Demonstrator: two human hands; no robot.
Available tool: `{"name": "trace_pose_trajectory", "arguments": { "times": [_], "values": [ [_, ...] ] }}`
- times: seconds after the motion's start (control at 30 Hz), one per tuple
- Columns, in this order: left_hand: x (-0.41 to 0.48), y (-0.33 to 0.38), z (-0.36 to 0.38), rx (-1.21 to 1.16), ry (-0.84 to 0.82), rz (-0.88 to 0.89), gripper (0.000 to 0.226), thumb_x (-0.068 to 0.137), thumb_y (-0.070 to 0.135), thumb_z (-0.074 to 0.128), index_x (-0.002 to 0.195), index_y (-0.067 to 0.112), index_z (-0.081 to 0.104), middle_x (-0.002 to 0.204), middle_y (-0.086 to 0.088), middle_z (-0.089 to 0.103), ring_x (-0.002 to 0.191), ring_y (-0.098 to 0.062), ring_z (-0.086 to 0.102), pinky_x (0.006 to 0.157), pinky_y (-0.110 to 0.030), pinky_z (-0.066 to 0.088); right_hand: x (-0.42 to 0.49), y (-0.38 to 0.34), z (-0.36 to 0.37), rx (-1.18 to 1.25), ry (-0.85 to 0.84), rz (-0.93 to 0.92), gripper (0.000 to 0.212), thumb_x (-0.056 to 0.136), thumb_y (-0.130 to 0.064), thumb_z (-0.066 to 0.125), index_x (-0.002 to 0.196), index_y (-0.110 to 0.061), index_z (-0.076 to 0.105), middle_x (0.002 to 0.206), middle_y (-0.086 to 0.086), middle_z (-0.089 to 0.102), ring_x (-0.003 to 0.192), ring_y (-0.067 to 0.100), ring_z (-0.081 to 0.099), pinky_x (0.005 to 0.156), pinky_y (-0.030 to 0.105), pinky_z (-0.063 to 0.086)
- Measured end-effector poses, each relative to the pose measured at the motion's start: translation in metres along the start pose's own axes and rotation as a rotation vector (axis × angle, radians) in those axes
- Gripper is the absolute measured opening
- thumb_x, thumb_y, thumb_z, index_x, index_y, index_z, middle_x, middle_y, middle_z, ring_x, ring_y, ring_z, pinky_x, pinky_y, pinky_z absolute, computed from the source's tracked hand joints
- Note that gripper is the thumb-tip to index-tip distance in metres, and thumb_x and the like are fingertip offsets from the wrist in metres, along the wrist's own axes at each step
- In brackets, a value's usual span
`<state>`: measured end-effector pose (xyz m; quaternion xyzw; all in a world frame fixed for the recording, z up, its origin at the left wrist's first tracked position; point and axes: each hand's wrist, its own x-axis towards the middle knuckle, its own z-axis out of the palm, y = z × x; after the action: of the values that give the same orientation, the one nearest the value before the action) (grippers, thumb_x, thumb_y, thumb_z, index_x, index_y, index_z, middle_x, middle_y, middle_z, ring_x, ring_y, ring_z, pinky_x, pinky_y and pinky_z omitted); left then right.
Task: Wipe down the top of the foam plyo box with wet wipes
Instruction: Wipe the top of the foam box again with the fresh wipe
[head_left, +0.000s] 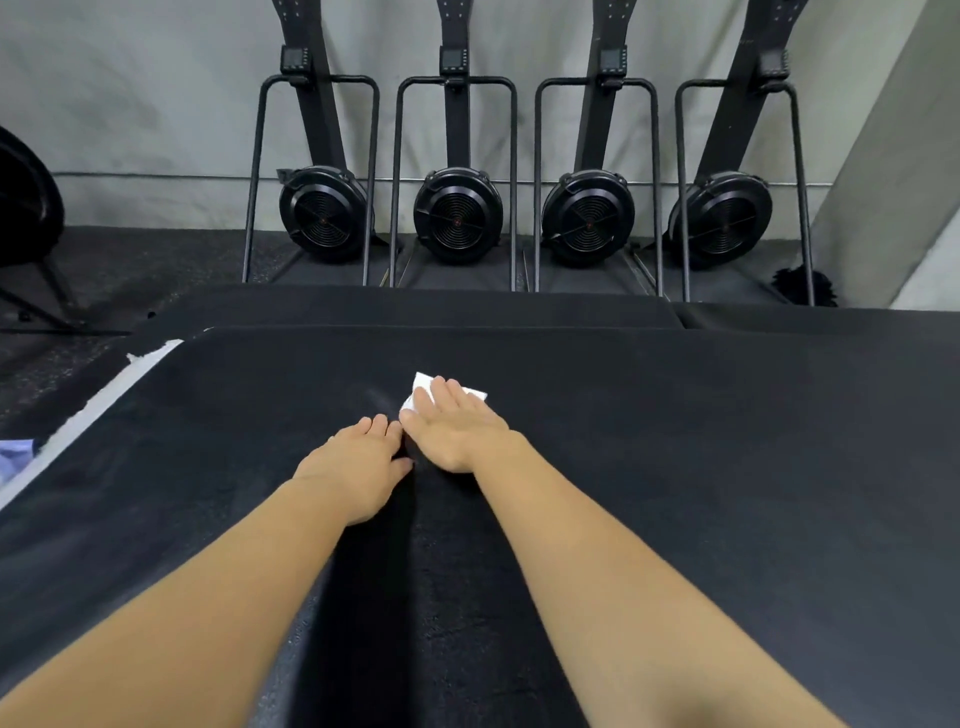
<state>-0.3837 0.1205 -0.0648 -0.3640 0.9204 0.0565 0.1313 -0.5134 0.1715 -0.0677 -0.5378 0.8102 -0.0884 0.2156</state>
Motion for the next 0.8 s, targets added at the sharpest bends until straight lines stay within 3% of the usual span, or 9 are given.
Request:
{"name": "trace_pose_trajectory", "arguments": {
  "times": [0.13,0.27,0.43,0.57,0.67,0.8],
  "values": [
    [0.002,0.000,-0.001,0.022,-0.046,-0.010,0.056,0.106,0.037,0.024,0.154,0.013,0.007,0.160,-0.003,0.011,0.148,-0.022,0.009,0.118,-0.037,0.020,-0.009,0.047,-0.017,-0.038,0.028,0.099,0.059,0.106,-0.042,0.015,0.159,-0.020,0.003,0.166,0.001,-0.009,0.153,0.018,-0.010,0.121,0.037,0.001],
    [0.002,0.000,0.000,0.011,-0.059,-0.017,0.057,0.106,0.037,0.021,0.155,0.015,0.000,0.163,-0.002,-0.003,0.150,-0.021,-0.003,0.120,-0.038,0.012,-0.017,0.099,-0.035,-0.043,0.118,0.212,0.052,0.104,-0.042,0.020,0.149,-0.017,0.027,0.156,0.005,0.019,0.145,0.022,0.015,0.118,0.044,0.019],
    [0.001,0.000,0.001,0.020,-0.043,-0.013,0.057,0.106,0.037,0.020,0.155,0.015,0.000,0.163,-0.002,-0.003,0.150,-0.022,-0.002,0.120,-0.038,0.012,-0.027,0.146,-0.051,-0.088,0.121,0.350,0.055,0.104,-0.035,0.018,0.154,-0.012,0.018,0.160,0.013,0.011,0.147,0.027,0.010,0.120,0.047,0.015],
    [0.000,0.000,0.001,0.013,-0.032,-0.013,0.057,0.106,0.038,0.020,0.155,0.016,0.000,0.163,-0.001,-0.003,0.150,-0.020,-0.003,0.121,-0.037,0.012,-0.023,0.132,-0.046,-0.064,0.149,0.432,0.065,0.105,-0.045,0.017,0.159,-0.011,0.004,0.165,0.012,-0.005,0.152,0.026,-0.006,0.123,0.041,0.003],
    [0.000,0.000,0.001,0.017,-0.033,-0.012,0.057,0.106,0.039,0.020,0.155,0.016,0.000,0.163,-0.001,-0.003,0.150,-0.020,-0.003,0.121,-0.037,0.012,-0.019,0.101,-0.034,-0.085,0.154,0.441,0.071,0.103,-0.053,0.017,0.158,-0.008,0.007,0.164,0.014,0.002,0.152,0.028,-0.001,0.122,0.041,0.005],
    [0.001,0.000,0.002,0.014,-0.028,-0.013,0.057,0.106,0.038,0.020,0.155,0.016,0.001,0.163,-0.001,-0.002,0.150,-0.020,-0.002,0.121,-0.038,0.013,-0.021,0.046,-0.010,-0.108,0.139,0.309,0.071,0.102,-0.053,0.018,0.156,-0.007,0.016,0.160,0.014,0.014,0.148,0.029,0.008,0.121,0.042,0.011]
  ]
}}
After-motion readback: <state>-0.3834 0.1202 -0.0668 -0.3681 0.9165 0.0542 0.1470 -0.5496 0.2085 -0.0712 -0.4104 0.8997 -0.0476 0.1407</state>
